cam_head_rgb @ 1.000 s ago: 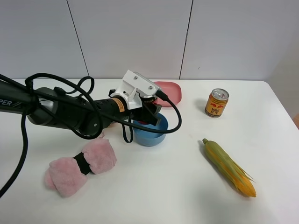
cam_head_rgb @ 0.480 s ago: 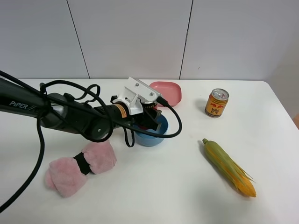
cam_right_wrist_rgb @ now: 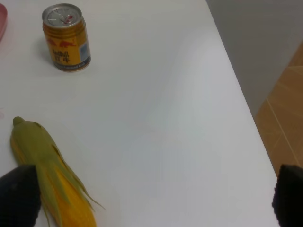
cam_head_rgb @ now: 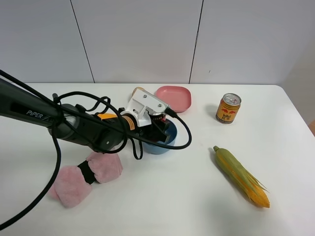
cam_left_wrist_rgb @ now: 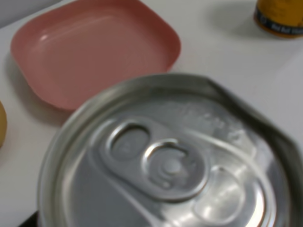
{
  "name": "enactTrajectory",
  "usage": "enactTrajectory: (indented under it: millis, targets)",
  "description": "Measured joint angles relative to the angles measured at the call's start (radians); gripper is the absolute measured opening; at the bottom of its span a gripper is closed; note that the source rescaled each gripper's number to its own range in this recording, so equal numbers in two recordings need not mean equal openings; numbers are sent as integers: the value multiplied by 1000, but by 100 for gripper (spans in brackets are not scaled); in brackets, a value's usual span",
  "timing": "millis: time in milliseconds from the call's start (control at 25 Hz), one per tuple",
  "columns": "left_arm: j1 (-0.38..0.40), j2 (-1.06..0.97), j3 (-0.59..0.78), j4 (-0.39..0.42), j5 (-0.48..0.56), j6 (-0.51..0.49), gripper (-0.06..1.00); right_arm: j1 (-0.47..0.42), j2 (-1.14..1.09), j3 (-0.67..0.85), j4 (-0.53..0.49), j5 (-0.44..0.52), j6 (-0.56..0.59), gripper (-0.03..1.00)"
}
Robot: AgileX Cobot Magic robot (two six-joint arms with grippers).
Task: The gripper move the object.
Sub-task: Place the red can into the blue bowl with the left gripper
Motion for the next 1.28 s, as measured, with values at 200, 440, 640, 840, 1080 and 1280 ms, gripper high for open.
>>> enactTrajectory:
  millis: [200, 440, 640, 840, 1080, 1280]
  targets:
    - [0, 11, 0, 2, -7, 0, 2, 0, 0, 0, 0, 0, 0, 100]
    - [0, 13, 0, 2, -11, 0, 2, 0, 0, 0, 0, 0, 0, 100]
    - [0, 13, 0, 3, -11, 0, 2, 0, 0, 0, 0, 0, 0, 100]
    - [0, 13, 0, 10, -11, 0, 2, 0, 0, 0, 0, 0, 0, 100]
    - [0, 3, -3, 15, -47, -4, 29, 0, 0, 0, 0, 0, 1, 100]
    - [0, -1, -4, 17, -50, -4, 37, 0, 0, 0, 0, 0, 1, 100]
